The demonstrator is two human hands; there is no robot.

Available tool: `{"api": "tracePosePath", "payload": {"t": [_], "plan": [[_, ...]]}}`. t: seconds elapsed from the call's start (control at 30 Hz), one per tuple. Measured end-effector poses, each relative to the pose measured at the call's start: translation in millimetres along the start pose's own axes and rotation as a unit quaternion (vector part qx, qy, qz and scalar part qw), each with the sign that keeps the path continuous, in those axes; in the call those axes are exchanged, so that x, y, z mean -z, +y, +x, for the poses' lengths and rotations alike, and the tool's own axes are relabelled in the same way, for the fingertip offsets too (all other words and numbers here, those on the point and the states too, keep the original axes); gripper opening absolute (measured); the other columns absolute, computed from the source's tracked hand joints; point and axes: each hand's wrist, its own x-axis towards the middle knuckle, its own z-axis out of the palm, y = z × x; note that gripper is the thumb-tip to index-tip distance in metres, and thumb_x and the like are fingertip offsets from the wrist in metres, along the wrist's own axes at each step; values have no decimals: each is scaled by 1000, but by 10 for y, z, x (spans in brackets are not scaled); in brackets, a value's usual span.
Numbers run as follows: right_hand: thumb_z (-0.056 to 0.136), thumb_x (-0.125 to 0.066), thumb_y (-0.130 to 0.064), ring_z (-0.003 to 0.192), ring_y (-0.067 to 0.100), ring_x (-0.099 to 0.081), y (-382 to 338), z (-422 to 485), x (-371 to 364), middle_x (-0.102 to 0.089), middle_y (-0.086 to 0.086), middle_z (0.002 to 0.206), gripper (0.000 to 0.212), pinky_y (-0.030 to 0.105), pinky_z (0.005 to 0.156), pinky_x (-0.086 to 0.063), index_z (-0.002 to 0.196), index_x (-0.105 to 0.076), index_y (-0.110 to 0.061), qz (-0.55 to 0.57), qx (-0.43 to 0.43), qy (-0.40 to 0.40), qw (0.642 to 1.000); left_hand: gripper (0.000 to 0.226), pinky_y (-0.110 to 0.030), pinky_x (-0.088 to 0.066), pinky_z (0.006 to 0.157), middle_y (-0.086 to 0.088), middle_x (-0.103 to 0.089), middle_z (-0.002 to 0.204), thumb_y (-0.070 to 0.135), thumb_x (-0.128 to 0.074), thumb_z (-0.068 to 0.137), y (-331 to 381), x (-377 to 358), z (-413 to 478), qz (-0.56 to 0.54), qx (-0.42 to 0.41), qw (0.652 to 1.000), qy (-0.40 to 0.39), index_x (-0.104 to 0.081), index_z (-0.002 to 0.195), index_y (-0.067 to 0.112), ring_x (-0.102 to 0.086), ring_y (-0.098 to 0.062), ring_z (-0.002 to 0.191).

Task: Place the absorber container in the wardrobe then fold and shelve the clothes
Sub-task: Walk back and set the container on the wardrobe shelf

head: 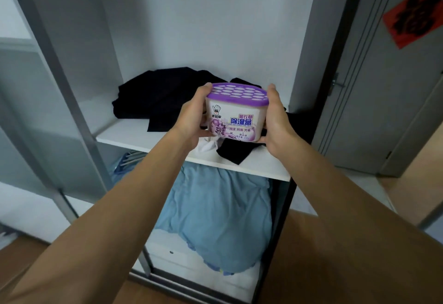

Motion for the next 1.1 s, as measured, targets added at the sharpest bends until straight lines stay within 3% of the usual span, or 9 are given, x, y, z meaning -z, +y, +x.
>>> {"api": "tracePosePath", "payload": {"t": [0.23, 0.4, 0.57, 0.63, 0.8, 0.9, 0.97, 1.03, 1.1], "plan": [[95, -33, -69, 58, 15, -74, -77, 583, -82, -76, -2, 69, 54, 37, 57, -62, 91, -65, -26, 47, -1, 90, 995, 47, -35, -58, 59, 0, -78, 94, 63, -58, 80, 120, -70, 669, -18, -5, 999, -41, -75, 101, 25, -75, -11, 74], [92, -36, -64, 66, 18, -76, -205, 1131, -258, -79, 1, 85, 52, 51, 73, -61, 103, -68, -25, 37, 14, 156, 987, 40, -44, -62, 73, 0, -78, 93, 60, -58, 81, 243, -31, 1352, -17, -10, 996, -89, -76, 94, 27, -74, -13, 77], [98, -33, -53, 62, 14, -74, -375, 1721, -431, -77, -1, 76, 44, 43, 74, -59, 88, -67, -26, -6, 40, 209, 977, 34, -39, -61, 67, 4, -79, 87, 55, -60, 82, 396, 37, 2136, -34, 2, 992, -125, -74, 96, 27, -74, -8, 66], [99, -32, -51, 61, 14, -74, -420, 1936, -450, -77, -2, 72, 44, 45, 76, -58, 86, -65, -26, -9, 46, 222, 974, 34, -43, -62, 72, 4, -79, 87, 54, -61, 83, 431, 37, 2436, -39, 10, 988, -152, -73, 100, 27, -74, -7, 66], [103, -37, -46, 74, 14, -75, -517, 2342, -417, -77, -2, 86, 32, 32, 68, -55, 105, -61, -25, -74, 83, 248, 962, 32, -46, -61, 75, 6, -76, 72, 53, -65, 79, 376, -103, 3033, -59, 86, 983, -153, -71, 94, 25, -72, -11, 58], [100, -51, -46, 70, -5, -69, -607, 2531, -280, -71, -3, 106, 31, 16, 59, -51, 120, -57, -23, -203, 133, 246, 938, 32, -38, -61, 61, 3, -74, 63, 51, -66, 79, 296, -258, 3265, -62, 129, 976, -164, -67, 92, 22, -70, -14, 52], [93, -61, -52, 77, -8, -66, -692, 2648, -148, -65, -4, 118, 50, 6, 59, -47, 131, -54, -21, -318, 141, 198, 916, 30, -36, -59, 51, 1, -72, 59, 49, -65, 80, 268, -391, 3410, -70, 127, 976, -164, -67, 89, 20, -67, -13, 44], [80, -71, -60, 87, -2, -62, -790, 2779, -6, -61, -8, 115, 63, 12, 67, -50, 130, -54, -25, -457, 142, 162, 863, 29, -34, -58, 49, 2, -72, 57, 47, -66, 79, 270, -547, 3566, -71, 118, 977, -162, -68, 86, 20, -68, -14, 45], [70, -74, -68, 89, 6, -58, -905, 2934, 103, -57, -10, 104, 70, 26, 70, -51, 124, -54, -28, -593, 128, 156, 780, 30, -35, -59, 57, 4, -73, 60, 50, -65, 77, 278, -719, 3729, -56, 108, 977, -175, -70, 87, 22, -71, -18, 57]]}}
